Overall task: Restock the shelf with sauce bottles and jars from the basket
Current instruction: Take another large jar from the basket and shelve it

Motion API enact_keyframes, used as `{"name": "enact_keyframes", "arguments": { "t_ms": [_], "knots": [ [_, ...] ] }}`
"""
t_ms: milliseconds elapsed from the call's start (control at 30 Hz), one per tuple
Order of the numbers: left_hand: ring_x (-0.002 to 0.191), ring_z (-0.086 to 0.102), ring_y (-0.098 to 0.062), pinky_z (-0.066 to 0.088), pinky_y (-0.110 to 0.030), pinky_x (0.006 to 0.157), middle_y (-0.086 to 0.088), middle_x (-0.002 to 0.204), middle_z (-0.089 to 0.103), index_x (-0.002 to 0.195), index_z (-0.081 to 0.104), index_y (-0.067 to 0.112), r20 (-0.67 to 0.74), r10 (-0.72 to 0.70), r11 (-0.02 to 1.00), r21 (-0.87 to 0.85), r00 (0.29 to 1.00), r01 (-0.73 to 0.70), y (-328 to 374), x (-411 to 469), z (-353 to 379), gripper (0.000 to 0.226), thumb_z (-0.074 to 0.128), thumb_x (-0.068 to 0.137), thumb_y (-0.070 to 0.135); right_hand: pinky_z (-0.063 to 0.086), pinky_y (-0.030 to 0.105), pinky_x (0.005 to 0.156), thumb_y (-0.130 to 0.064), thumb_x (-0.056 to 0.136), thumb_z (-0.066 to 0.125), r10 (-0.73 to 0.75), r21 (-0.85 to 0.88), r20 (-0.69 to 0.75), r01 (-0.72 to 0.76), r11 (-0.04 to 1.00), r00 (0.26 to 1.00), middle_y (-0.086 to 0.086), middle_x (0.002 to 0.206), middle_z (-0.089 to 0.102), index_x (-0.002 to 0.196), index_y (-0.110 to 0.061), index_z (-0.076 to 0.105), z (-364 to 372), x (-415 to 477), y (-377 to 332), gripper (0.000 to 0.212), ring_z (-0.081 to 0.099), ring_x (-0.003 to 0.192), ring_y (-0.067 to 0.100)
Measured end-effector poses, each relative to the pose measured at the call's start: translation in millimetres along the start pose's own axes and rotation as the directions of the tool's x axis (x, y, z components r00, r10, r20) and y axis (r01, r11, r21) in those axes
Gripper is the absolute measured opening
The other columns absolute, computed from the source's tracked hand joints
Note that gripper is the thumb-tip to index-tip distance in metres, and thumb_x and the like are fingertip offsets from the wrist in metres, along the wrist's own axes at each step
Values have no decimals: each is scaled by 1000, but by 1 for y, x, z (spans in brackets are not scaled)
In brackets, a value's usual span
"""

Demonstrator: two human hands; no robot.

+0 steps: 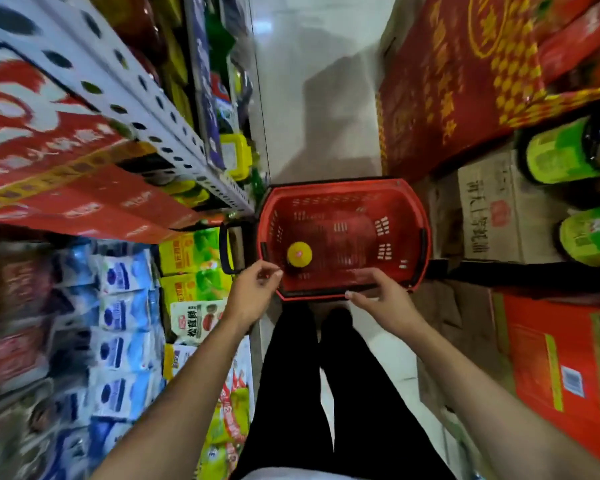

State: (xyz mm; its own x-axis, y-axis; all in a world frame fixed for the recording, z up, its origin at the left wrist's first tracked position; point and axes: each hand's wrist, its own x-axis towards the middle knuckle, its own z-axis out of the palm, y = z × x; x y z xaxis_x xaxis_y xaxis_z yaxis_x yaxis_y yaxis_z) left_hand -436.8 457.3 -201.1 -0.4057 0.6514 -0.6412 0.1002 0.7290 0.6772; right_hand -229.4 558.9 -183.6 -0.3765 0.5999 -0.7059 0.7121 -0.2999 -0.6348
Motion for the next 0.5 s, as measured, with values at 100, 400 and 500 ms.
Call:
{"name": "enact_keyframes", "arguments": {
  "t_ms": [100,400,500],
  "knots": [
    [83,54,-16,38,-2,60,-5,91,58,100,61,-1,0,-50,999,3,999,50,-20,47,22,16,56,89,10,48,8,66,-19,83,68,60,48,64,-64,997,996,1,113,57,119,-12,52,7,40,18,41,62,88,18],
    [77,56,-10,39,-18,60,2,84,61,94,59,20,-31,-210,977,30,977,211,-96,165,108,9,62,85,19,48,22,76,-26,80,70,159,9,132,-162,987,978,-3,108,56,109,-27,53,34,174,97,33,59,83,9],
    [91,59,-13,37,-21,67,-5,99,66,107,58,14,-19,-283,956,75,959,283,-128,204,134,23,61,86,23,49,31,83,-25,81,69,162,-20,144,-160,987,976,-3,108,56,118,-19,55,48,223,123,40,61,90,17]
  ]
}}
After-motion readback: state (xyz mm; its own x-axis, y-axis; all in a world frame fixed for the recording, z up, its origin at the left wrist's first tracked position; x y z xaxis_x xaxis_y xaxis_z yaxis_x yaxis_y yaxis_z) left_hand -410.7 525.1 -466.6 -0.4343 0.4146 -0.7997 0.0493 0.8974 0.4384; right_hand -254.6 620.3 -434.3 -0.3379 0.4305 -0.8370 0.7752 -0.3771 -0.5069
